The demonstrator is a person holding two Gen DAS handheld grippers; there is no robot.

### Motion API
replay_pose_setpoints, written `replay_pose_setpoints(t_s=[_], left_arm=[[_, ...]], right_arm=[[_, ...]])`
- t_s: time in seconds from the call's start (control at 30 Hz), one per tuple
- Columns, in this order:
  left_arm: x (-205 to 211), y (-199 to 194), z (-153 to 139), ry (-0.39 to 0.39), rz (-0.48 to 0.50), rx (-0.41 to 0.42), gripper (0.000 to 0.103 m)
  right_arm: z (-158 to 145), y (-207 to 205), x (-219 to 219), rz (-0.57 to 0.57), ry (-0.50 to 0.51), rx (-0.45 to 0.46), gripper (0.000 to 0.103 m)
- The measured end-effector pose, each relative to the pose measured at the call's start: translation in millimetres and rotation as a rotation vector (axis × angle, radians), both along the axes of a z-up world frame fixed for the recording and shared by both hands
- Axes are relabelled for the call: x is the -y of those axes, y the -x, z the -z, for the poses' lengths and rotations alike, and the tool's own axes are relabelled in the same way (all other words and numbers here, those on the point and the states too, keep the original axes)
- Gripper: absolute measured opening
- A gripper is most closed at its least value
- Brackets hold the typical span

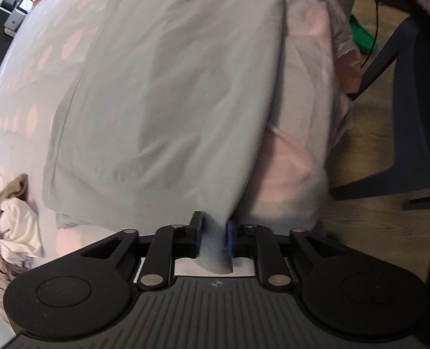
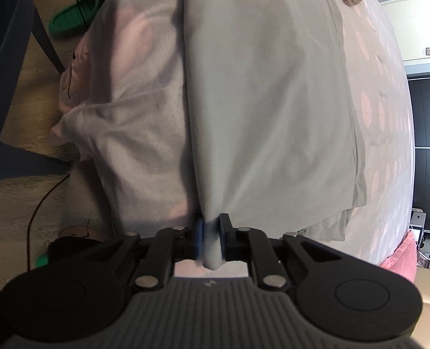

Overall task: Fold clothes
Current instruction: 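Lift the folded grey shirt with both grippers and carry it off the bed, then lay the grey shirt flat on the bed and open both grippers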

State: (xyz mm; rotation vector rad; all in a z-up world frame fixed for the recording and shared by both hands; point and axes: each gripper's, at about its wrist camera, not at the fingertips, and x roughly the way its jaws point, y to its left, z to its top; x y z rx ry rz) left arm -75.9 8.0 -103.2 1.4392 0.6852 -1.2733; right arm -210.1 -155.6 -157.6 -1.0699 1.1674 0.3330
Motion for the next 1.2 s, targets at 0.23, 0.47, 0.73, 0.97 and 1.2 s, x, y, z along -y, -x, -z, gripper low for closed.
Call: replay_pose_setpoints(t_s=[0.23,0.47,0.73,0.97,1.2], left_arm=[[2.4,0.8,-36.8,0.154,-0.01,-0.072,0.018],[10.1,-28.8,-73.9,0.306,-0.223,-0.229,0.018],[34.4,-83.1,-96.0,0.475,-0.603,-0.43,0.018],[61.1,-116.1,-84.8,0.507,-0.792,-0.435,0.018],[65.2,-145.8,-68.3,0.504,-0.935,-0.388,0.018]], right_arm=[[-33.6,5.6,-4.8,-0.005,-0.109,0.087,0.037],[-67.7,-11.9,11.5,0.137,-0.333,0.174,0.046],[-85.7,-56.2,51.6,0.485,-0.709,0.253,0.067],[-94.3,-88.9,127.3,0.865,-0.87,0.301,0.069],[-74.5,-89.8,220.7,1.244,-1.004,0.309,0.075]])
